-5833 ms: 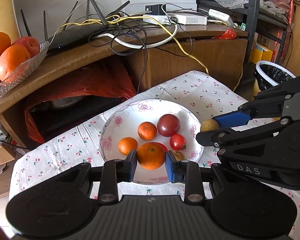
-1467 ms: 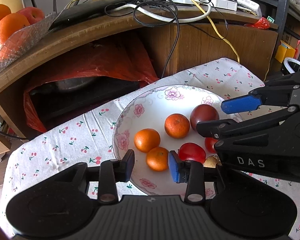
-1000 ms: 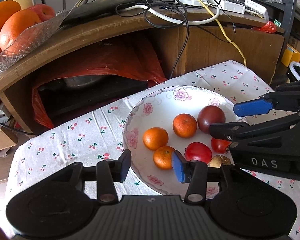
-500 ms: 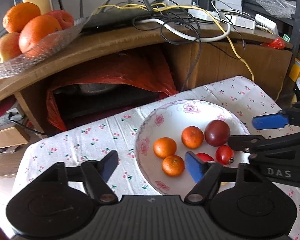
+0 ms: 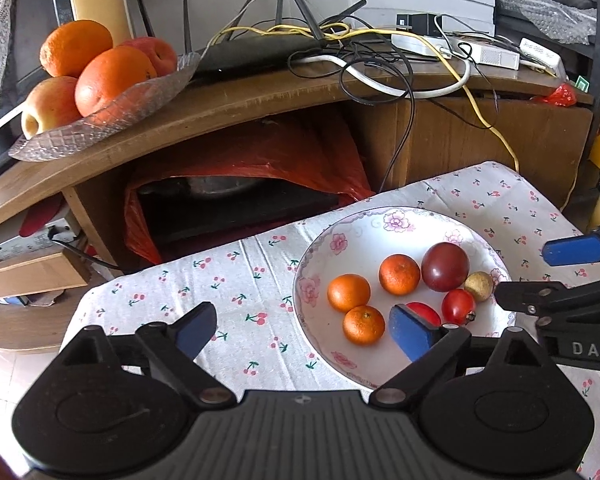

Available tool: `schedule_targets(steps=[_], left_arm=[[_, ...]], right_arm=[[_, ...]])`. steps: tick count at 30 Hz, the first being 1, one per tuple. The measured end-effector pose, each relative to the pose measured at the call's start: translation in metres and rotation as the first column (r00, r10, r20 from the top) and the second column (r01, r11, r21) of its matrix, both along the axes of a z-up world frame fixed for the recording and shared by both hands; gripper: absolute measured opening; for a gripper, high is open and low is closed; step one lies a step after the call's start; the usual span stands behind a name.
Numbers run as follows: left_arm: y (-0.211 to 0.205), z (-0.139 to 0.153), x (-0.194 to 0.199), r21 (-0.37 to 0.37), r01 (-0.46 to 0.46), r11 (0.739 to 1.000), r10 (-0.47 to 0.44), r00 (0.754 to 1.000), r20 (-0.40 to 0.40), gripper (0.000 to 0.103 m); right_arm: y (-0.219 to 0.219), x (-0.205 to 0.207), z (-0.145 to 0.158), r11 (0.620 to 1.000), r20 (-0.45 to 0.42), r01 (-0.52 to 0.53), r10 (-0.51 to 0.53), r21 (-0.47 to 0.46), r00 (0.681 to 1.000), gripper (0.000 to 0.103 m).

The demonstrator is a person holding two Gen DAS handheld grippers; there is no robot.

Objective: Organize fruits

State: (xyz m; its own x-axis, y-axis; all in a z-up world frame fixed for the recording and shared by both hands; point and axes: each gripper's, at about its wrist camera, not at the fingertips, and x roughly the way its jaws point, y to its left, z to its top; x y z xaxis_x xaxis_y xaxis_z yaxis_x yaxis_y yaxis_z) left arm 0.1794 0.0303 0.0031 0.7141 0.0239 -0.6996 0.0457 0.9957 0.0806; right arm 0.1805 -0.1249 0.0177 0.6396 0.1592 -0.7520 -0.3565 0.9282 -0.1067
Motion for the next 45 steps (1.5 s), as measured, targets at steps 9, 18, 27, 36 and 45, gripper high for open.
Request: schedule_targets(steps=[9,18,27,36,45], left_arm=[[-0.001,0.009,-0.021,0.016,0.005,1.000,-0.005,1.000,0.021,0.103],[0.000,0.008,-0.039,0.030,0.007,1.000,-0.007,1.000,0.006,0.103],[0.003,0.012,-0.060,0.002,-0.003,1.000,0.003,1.000,0.007,0.103],[0.001,0.016,-0.084,-0.015,-0.001,1.000,0.001,1.000,0.014,0.103],[-0.003,0.022,-0.110,-0.010,0.011,1.000,-0.011,1.000,0.029,0.103]], right_arm=[[-0.005,-0.025,0.007,1.000,0.014,0.002,-0.002,-0.017,1.000,0.054],[-0.009,-0.043,0.007,1.000,0.003,0.012,-0.012,-0.014,1.000,0.055],[-0.016,-0.065,0.009,0.999,-0.004,0.029,-0.029,-0.015,1.000,0.055],[-0.019,-0.088,0.016,1.000,0.014,0.025,-0.025,-0.013,1.000,0.056],[-0.020,-0.116,0.020,1.000,0.028,0.013,-0.012,-0.018,1.000,0.056]])
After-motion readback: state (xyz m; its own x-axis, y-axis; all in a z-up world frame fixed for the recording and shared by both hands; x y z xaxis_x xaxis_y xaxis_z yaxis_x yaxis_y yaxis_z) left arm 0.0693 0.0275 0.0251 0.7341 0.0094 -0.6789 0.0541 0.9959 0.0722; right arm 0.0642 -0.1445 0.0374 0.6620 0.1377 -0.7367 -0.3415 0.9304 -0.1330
